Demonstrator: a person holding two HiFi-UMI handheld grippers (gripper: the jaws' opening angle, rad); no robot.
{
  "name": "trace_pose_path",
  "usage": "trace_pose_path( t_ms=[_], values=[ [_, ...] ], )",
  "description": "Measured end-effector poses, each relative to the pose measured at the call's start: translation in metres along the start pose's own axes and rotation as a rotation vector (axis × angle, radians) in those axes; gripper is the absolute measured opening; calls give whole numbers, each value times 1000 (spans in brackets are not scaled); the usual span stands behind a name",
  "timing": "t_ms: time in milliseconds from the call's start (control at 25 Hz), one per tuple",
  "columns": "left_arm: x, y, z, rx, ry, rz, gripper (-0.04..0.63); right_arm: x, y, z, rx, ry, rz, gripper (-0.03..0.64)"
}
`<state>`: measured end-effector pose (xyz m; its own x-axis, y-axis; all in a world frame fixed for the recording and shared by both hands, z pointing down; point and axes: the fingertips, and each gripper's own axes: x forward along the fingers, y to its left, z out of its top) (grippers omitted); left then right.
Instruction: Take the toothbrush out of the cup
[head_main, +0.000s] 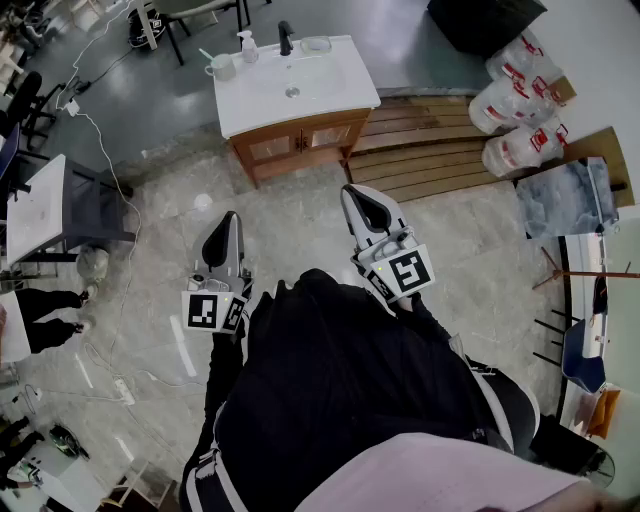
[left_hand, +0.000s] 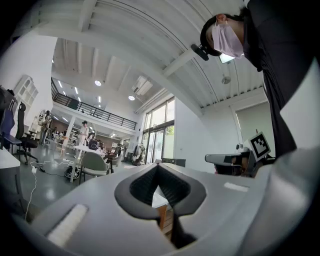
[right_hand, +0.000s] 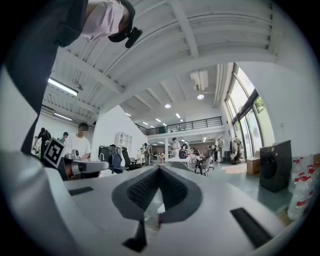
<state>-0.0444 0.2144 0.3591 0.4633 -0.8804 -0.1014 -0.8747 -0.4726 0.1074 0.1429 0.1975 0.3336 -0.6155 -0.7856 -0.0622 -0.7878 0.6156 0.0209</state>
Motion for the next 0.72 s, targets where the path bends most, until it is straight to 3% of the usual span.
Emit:
trace_pose_path(
  t_ms=[720],
  values=[
    [1,-1,-1,3,-10,5,9,-1,-3,-4,1,10,-4,0]
  ],
)
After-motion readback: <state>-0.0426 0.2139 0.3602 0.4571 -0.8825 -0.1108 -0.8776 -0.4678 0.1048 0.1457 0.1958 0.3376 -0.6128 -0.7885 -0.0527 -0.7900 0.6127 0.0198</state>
